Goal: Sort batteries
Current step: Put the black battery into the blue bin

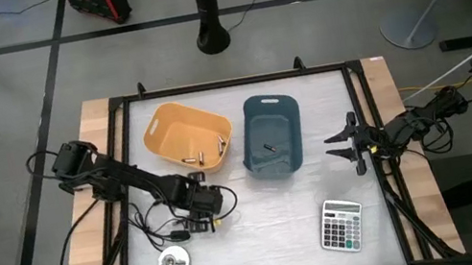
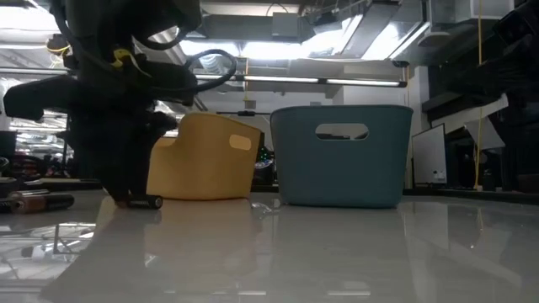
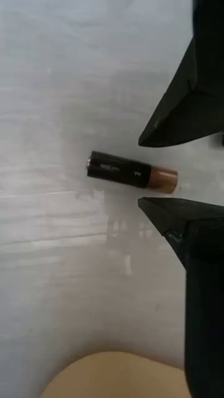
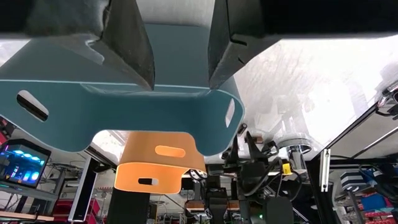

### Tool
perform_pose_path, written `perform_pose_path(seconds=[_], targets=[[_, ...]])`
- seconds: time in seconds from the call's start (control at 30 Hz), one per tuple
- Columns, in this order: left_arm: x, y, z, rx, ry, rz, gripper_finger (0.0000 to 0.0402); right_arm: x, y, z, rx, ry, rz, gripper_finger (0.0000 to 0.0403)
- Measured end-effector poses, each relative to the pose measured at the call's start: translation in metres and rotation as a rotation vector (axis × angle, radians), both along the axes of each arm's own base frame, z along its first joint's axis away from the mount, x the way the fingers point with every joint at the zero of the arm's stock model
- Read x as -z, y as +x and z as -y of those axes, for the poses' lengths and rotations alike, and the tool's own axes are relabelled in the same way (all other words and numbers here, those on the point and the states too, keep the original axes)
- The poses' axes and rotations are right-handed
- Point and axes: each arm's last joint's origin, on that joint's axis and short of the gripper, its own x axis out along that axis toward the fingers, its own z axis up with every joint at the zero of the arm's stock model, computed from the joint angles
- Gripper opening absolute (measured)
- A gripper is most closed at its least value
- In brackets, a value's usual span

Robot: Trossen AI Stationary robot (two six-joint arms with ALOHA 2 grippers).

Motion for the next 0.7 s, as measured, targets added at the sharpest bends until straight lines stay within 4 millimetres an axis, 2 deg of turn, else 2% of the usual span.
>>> perform_pose_path(seconds=[0.4, 0.7], targets=[[0.0095, 0.0039, 0.0015, 0.04, 0.012, -0.017, 0.0125, 0.0, 0.0, 0.0, 0.0, 0.0, 0.0, 0.0145], [0.0097, 0.0035, 0.0018, 0.042, 0.009, -0.023, 0.004, 0.0, 0.0, 0.0, 0.0, 0.0, 0.0, 0.0145]])
